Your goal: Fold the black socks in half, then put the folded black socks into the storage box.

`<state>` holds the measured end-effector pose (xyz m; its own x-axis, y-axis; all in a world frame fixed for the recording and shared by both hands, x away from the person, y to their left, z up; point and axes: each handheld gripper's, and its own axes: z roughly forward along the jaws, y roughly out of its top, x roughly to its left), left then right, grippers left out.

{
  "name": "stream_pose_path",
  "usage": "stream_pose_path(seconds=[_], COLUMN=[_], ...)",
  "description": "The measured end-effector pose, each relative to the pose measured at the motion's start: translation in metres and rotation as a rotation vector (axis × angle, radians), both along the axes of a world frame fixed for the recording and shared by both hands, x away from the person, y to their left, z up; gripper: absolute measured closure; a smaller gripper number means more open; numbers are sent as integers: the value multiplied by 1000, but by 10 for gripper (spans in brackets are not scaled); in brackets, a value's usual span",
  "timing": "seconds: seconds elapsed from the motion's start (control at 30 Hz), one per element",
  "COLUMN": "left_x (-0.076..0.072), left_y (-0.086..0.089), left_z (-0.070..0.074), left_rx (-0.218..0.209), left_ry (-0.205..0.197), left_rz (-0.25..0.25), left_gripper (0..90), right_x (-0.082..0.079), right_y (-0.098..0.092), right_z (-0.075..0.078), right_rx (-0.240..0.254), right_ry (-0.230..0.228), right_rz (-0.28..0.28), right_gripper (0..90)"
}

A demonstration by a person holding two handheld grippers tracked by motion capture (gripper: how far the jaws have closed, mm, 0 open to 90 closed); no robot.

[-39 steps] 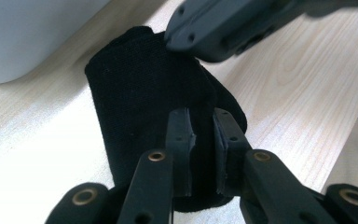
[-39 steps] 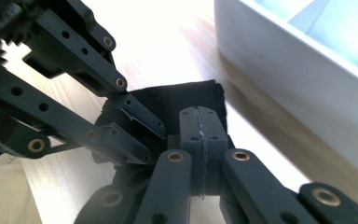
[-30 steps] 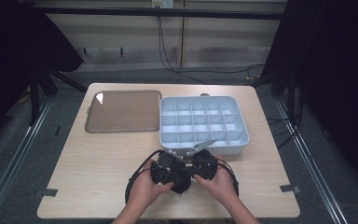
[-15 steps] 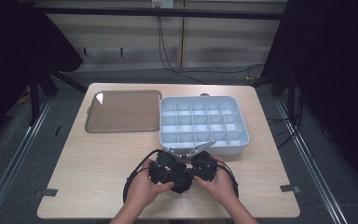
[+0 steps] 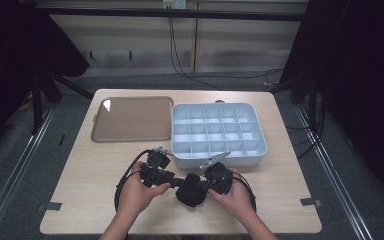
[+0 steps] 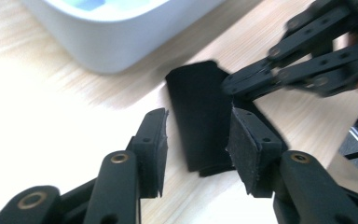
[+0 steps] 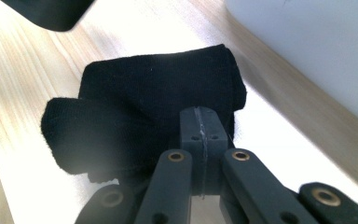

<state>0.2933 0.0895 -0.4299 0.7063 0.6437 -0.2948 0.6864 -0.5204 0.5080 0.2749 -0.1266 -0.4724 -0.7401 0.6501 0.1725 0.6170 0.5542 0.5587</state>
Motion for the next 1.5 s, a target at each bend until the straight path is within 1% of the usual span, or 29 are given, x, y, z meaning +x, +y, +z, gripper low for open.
stream_pose_path(seconds=[0.07,0.1,0.2,0.3,0.37,0.47,0.5,0.53,0.57,0.6,0.63,0.67,0.7,0.8,0.83,0.9,0.97,1.03,1.07,1.1,1.13,1.23,1.3,1.37,1.4,1.43,1.47,1.5], left_x=[1,2,4,6,6,6,6,6,5,5,6,5,6,7,7,8,9,8,9,8,8,9,9,9,8,5,2,-1], left_y=[-1,-1,-4,-5,-7,-8,-9,-10,-11,-12,-12,-14,-16,-22,-24,-27,-31,-36,-38,-40,-42,-44,-44,-42,-40,-39,-39,-40], left_z=[-7,-9,-17,-21,-23,-23,-23,-22,-21,-20,-19,-18,-18,-19,-20,-21,-23,-24,-25,-26,-28,-33,-32,-28,-25,-22,-18,-17], left_rx=[15,23,31,48,61,63,67,72,70,69,70,62,70,69,63,71,72,61,67,72,90,86,84,92,86,81,92,96], left_ry=[12,15,28,36,30,25,25,16,7,-7,-13,-18,-26,-43,-40,-51,-50,-48,-43,-41,-36,-26,-24,-18,-18,-17,-23,-19], left_rz=[15,6,23,18,19,16,12,7,6,11,1,3,-4,-7,-6,-20,-31,-24,-40,-42,-53,-40,-40,-44,-50,-51,-69,-72], left_gripper=[550,544,522,525,543,614,664,686,732,753,780,799,803,809,821,820,823,832,840,842,843,860,861,854,848,848,848,849], right_x=[0,0,0,-2,-2,-3,-3,-3,-4,-4,-4,-4,-4,-4,-3,-4,-4,-4,-4,-4,-4,-4,-4,-4,-4,-4,-3,-4], right_y=[0,0,0,0,0,0,0,0,0,0,0,0,0,0,0,1,1,1,1,1,1,1,1,1,1,2,1,1], right_z=[0,0,0,0,-1,-1,-1,-1,-1,-1,-1,-1,-1,-1,-1,-1,-1,-1,-1,-1,-1,-1,-1,-1,-1,-1,-1,-1], right_rx=[0,4,1,5,10,12,14,16,16,17,18,19,20,18,16,12,6,8,7,8,8,7,8,7,7,6,7,10], right_ry=[-1,1,0,-1,-4,-5,-4,-9,-8,-8,-8,-9,-8,-8,-10,-10,-8,-9,-9,-10,-9,-7,-6,-7,-10,-8,-11,-9], right_rz=[0,-1,1,4,7,6,7,10,8,8,8,7,7,9,13,13,12,9,10,12,12,9,8,11,14,13,15,11], right_gripper=[900,900,900,900,900,900,900,900,900,900,900,900,900,900,900,900,900,900,900,900,900,900,900,900,900,900,900,900])
